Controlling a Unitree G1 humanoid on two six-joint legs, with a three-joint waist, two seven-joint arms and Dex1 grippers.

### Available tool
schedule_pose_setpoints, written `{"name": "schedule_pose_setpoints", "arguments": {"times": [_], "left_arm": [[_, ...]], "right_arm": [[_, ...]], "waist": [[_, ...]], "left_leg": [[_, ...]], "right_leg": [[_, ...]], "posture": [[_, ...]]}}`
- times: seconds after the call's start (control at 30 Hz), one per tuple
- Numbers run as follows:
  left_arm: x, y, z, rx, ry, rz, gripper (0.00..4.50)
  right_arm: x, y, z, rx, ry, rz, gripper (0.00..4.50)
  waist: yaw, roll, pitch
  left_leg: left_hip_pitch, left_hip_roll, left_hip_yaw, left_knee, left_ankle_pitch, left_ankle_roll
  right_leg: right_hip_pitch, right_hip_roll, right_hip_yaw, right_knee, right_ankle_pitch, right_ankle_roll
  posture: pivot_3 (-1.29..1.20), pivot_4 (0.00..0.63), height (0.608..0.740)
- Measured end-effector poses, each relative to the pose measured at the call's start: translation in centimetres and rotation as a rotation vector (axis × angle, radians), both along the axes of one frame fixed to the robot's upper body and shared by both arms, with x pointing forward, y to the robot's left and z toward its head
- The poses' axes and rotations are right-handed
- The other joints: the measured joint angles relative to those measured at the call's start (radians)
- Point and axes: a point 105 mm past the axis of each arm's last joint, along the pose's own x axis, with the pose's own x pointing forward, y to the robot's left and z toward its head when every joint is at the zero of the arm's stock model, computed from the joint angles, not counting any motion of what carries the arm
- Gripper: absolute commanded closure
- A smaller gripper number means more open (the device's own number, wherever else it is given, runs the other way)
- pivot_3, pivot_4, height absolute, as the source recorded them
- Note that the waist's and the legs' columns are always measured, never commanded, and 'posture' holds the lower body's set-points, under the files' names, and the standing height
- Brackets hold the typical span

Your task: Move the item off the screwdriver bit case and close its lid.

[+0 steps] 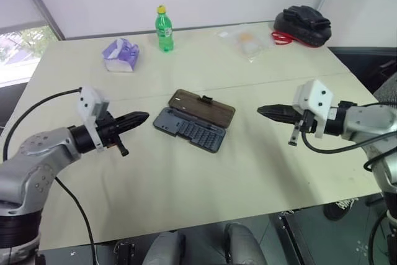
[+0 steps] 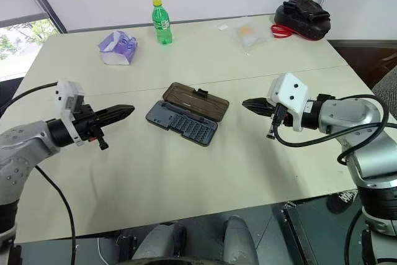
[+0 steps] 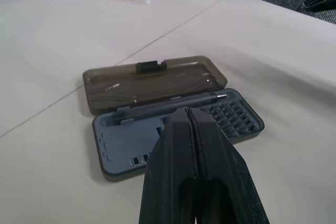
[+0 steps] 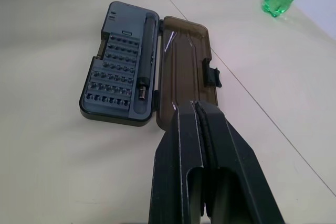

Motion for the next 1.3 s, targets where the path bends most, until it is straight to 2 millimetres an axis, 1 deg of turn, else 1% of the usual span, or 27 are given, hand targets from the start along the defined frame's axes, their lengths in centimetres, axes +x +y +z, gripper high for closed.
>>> {"name": "schedule_pose_setpoints", "arguments": {"times": [0.1, 0.17, 0.2, 0.23, 0.27, 0.37, 0.4, 0.43, 0.47, 0.5, 0.6, 0.73, 0.8, 0.83, 0.9, 0.97, 1.0, 1.07, 1.2, 1.3], "left_arm": [[0.1, 0.0, -0.2, 0.009, 0.002, 0.009, 4.5], [0.2, 0.0, -0.3, 0.012, -0.003, 0.015, 4.5], [0.3, 0.0, -0.3, 0.01, -0.007, 0.018, 4.5], [0.4, -0.1, -0.4, 0.007, -0.009, 0.021, 4.5], [0.4, -0.1, -0.6, 0.004, -0.004, 0.022, 4.5], [0.6, -0.5, -1.2, 0.005, 0.004, 0.022, 4.5], [0.7, -0.6, -1.2, 0.005, 0.002, 0.023, 4.5], [0.8, -0.6, -1.1, 0.003, -0.004, 0.027, 4.5], [1.0, -0.7, -0.9, 0.0, -0.014, 0.028, 4.5], [1.1, -0.8, -0.7, -0.001, -0.023, 0.03, 4.5], [1.1, -1.0, -0.8, -0.002, -0.022, 0.031, 4.5], [1.4, -1.0, -1.2, -0.002, -0.017, 0.045, 4.5], [1.5, -1.1, -1.3, -0.008, -0.019, 0.049, 4.5], [1.5, -1.1, -1.3, -0.008, -0.022, 0.055, 4.5], [1.6, -1.1, -1.3, -0.009, -0.025, 0.059, 4.5], [1.6, -1.2, -1.4, -0.008, -0.025, 0.059, 4.5], [1.6, -1.2, -1.5, -0.006, -0.022, 0.061, 4.5], [1.6, -1.2, -1.6, -0.005, -0.022, 0.065, 4.5], [1.5, -1.0, -1.8, -0.004, -0.015, 0.077, 4.5], [1.3, -1.0, -2.1, -0.001, -0.01, 0.083, 4.5]], "right_arm": [[0.1, 0.0, 0.0, 0.008, -0.005, -0.005, 4.48], [0.5, 0.3, 0.4, 0.046, -0.02, -0.019, 4.48], [1.0, 0.4, 0.5, 0.074, -0.024, -0.04, 3.97], [1.4, 0.6, 0.3, 0.102, -0.021, -0.061, 3.68], [1.6, 0.8, -0.1, 0.123, -0.006, -0.074, 3.28], [2.7, 1.9, -1.9, 0.175, 0.047, -0.125, 1.72], [3.1, 2.3, -2.3, 0.192, 0.059, -0.144, 1.15], [3.6, 2.7, -2.4, 0.215, 0.068, -0.168, 0.69], [4.0, 3.1, -2.5, 0.244, 0.079, -0.19, 0.1], [4.4, 3.4, -2.5, 0.259, 0.086, -0.203, 0.04], [5.6, 4.1, -2.4, 0.327, 0.112, -0.269, 0.04], [8.2, 5.1, -2.4, 0.415, 0.152, -0.428, 0.04], [9.3, 5.2, -2.7, 0.414, 0.187, -0.507, 0.04], [9.9, 5.2, -3.2, 0.392, 0.216, -0.565, 0.04], [10.3, 5.1, -4.1, 0.371, 0.255, -0.614, 0.04], [10.7, 5.4, -5.7, 0.311, 0.316, -0.684, 0.04], [10.7, 5.7, -6.4, 0.288, 0.353, -0.712, 0.04], [10.5, 6.3, -7.2, 0.264, 0.412, -0.738, 0.04], [10.3, 6.6, -7.4, 0.238, 0.441, -0.762, 0.04], [10.1, 6.7, -8.3, 0.197, 0.473, -0.795, 0.04]], "waist": [[0.0, 0.0, 0.0], [-0.001, 0.0, 0.0], [-0.002, 0.0, 0.0], [-0.002, 0.0, 0.0], [-0.001, 0.0, 0.0], [-0.001, 0.0, 0.0], [-0.001, 0.0, 0.0], [-0.001, 0.0, 0.0], [-0.001, 0.0, 0.0], [-0.002, 0.0, 0.0], [-0.003, 0.0, 0.0], [-0.015, 0.0, 0.0], [-0.019, 0.0, 0.0], [-0.02, 0.0, 0.0], [-0.021, 0.0, 0.0], [-0.025, 0.0, 0.0], [-0.026, 0.0, 0.0], [-0.027, 0.0, 0.0], [-0.028, 0.001, 0.0], [-0.029, 0.001, 0.0]], "left_leg": [[0.0, 0.0, 0.0, 0.0, 0.0, 0.0], [0.0, 0.0, 0.0, 0.0, 0.0, 0.0], [0.0, 0.0, 0.0, 0.0, 0.0, 0.0], [0.0, 0.0, 0.0, 0.0, 0.0, 0.0], [0.0, 0.0, 0.0, 0.0, 0.0, 0.0], [0.0, 0.0, -0.001, 0.0, 0.0, 0.0], [-0.001, 0.0, -0.001, 0.0, 0.0, 0.0], [-0.001, 0.0, -0.002, 0.0, 0.0, -0.001], [-0.001, 0.0, -0.002, 0.0, 0.0, -0.001], [-0.001, 0.0, -0.002, 0.0, 0.0, -0.001], [-0.001, 0.0, -0.003, 0.0, 0.0, -0.001], [-0.001, 0.0, -0.003, 0.0, 0.001, -0.001], [-0.001, 0.0, -0.003, 0.0, 0.001, -0.001], [-0.001, 0.0, -0.003, 0.0, 0.001, -0.001], [-0.002, 0.0, -0.003, -0.001, 0.001, -0.001], [-0.003, 0.0, -0.003, -0.001, 0.001, -0.001], [-0.003, 0.0, -0.003, -0.001, 0.001, -0.001], [-0.006, 0.0, -0.003, -0.001, 0.001, -0.002], [-0.01, -0.001, -0.002, 0.001, 0.001, -0.002], [-0.012, -0.001, -0.002, 0.001, 0.001, -0.002]], "right_leg": [[0.0, 0.0, 0.0, 0.0, 0.0, 0.0], [0.0, 0.0, 0.0, 0.0, 0.0, 0.0], [0.0, 0.0, 0.0, 0.0, 0.0, 0.0], [0.0, 0.0, 0.0, 0.0, 0.0, 0.0], [0.0, 0.0, 0.0, 0.0, 0.0, 0.0], [-0.001, 0.0, 0.0, 0.0, 0.0, 0.0], [-0.002, 0.0, 0.001, 0.0, 0.0, 0.0], [-0.002, 0.0, 0.001, 0.001, 0.0, 0.0], [-0.002, 0.0, 0.001, 0.001, 0.0, 0.0], [-0.002, 0.0, 0.001, 0.001, 0.0, 0.0], [-0.002, 0.0, 0.001, 0.001, 0.0, 0.0], [-0.002, 0.0, 0.0, 0.001, 0.0, 0.0], [-0.003, 0.0, 0.0, 0.001, 0.0, 0.0], [-0.003, 0.0, 0.0, 0.002, 0.0, 0.0], [-0.004, 0.0, 0.0, 0.002, 0.0, 0.0], [-0.005, 0.0, 0.0, 0.002, 0.0, 0.0], [-0.006, 0.0, 0.0, 0.003, 0.0, 0.0], [-0.009, 0.0, 0.0, 0.004, 0.0, 0.0], [-0.013, 0.0, 0.0, 0.006, 0.0, 0.0], [-0.016, -0.001, 0.0, 0.009, 0.0, 0.0]], "posture": [[0.0, 0.15, 0.74], [0.0, 0.15, 0.74], [0.0, 0.15, 0.74], [0.0, 0.15, 0.74], [0.0, 0.15, 0.74], [0.0, 0.15, 0.74], [0.0, 0.15, 0.74], [0.0, 0.15, 0.74], [0.0, 0.15, 0.74], [0.0, 0.15, 0.74], [0.0, 0.15, 0.74], [0.0, 0.15, 0.74], [0.0, 0.15, 0.74], [0.0, 0.15, 0.74], [0.0, 0.15, 0.74], [0.0, 0.15, 0.74], [0.0, 0.15, 0.74], [0.0, 0.15, 0.74], [0.0, 0.15, 0.74], [0.0, 0.15, 0.74]]}}
